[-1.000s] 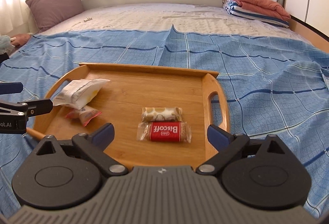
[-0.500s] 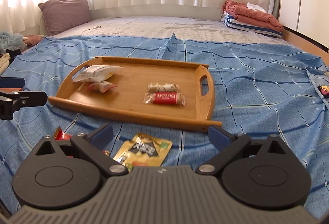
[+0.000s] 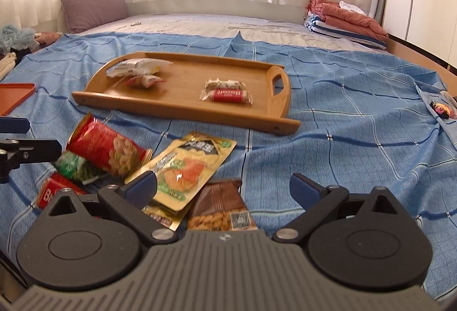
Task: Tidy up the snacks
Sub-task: 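Move both tools back over the remaining snack pile, then grasp the red Biscoff pack with the left tool while the right tool grasps the brown almond bag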
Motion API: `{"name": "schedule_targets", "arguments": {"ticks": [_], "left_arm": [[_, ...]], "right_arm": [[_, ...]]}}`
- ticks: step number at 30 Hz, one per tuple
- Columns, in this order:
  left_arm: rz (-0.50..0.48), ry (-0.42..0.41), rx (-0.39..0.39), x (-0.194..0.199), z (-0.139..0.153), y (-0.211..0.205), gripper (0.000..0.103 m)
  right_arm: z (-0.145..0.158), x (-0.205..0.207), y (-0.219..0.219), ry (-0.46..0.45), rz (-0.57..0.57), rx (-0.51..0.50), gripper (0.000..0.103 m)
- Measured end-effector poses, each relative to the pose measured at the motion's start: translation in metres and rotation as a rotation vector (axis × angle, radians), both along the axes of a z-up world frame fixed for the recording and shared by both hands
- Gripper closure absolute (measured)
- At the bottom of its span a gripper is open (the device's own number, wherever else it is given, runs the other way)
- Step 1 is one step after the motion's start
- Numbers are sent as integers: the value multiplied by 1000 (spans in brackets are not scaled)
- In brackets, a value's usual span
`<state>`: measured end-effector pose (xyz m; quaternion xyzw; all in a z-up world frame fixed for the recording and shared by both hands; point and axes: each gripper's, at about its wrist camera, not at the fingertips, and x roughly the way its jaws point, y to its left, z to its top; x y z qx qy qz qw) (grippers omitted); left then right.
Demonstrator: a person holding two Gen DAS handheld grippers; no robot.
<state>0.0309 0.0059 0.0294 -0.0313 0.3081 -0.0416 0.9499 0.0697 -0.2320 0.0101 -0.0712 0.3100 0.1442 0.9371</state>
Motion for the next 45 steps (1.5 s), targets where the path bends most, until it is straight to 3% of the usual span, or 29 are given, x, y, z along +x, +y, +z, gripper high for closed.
{"name": "schedule_targets", "arguments": {"ticks": [12, 18, 25, 35, 45], "left_arm": [[-70, -9, 59, -31, -17, -33, 3], [-94, 10, 57, -36, -25, -46, 6], [-23, 43, 12, -28, -28, -48, 26], [-2, 42, 23, -24, -34, -51, 27], [4, 40, 32, -21, -36, -53, 27]], "right_arm": [[-10, -11, 4, 26, 74, -77, 2], [-4, -15, -2, 11, 64, -86, 9], [-5, -15, -6, 14, 79, -123, 20], [-16, -10, 6, 26, 96, -153, 25], [-22, 1, 4, 35, 61, -96, 28]]}}
